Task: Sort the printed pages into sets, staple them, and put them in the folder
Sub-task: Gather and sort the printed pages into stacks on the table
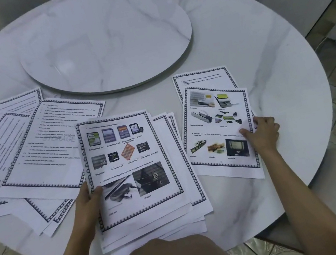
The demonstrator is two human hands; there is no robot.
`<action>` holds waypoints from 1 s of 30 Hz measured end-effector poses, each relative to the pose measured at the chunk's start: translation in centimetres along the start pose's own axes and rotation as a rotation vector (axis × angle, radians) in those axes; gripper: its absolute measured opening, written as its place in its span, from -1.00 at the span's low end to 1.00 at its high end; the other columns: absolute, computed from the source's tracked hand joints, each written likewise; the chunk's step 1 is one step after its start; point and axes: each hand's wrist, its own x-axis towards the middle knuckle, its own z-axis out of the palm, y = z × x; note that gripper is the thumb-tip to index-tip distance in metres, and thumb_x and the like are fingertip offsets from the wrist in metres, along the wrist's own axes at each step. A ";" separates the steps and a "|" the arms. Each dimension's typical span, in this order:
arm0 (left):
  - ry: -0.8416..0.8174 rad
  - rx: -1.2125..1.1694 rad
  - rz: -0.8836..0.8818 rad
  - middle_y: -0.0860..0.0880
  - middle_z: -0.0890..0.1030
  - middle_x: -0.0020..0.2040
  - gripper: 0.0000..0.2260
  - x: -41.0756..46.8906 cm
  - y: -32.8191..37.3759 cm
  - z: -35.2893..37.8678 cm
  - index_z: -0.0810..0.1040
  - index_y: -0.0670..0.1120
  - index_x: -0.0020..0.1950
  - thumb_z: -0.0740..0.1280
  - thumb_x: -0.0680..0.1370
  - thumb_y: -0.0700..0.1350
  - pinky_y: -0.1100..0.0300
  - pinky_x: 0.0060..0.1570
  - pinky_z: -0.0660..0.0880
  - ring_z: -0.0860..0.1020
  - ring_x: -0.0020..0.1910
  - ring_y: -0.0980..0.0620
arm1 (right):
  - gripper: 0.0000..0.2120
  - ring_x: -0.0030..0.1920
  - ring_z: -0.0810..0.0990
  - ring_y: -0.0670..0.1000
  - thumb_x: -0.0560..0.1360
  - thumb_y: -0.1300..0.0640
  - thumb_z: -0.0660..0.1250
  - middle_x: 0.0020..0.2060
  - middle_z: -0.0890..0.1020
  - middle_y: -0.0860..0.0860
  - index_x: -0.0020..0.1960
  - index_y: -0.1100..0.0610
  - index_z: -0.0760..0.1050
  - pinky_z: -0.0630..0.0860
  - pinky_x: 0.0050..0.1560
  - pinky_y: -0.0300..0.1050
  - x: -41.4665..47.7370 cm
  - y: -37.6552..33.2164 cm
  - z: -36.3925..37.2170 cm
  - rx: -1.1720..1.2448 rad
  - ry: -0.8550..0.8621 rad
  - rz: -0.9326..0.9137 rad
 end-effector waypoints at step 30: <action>0.176 -0.537 -0.118 -0.03 0.56 0.03 -0.77 0.9 -1.3 -2.8 0.43 -0.10 0.20 0.07 0.61 -0.26 0.03 0.13 0.47 0.55 -0.05 0.04 | -0.79 0.01 0.56 0.33 0.53 0.19 0.23 -0.01 0.57 0.36 -0.01 0.37 0.46 0.51 0.10 0.17 -3.7 -1.7 -0.4 0.509 -0.149 -0.047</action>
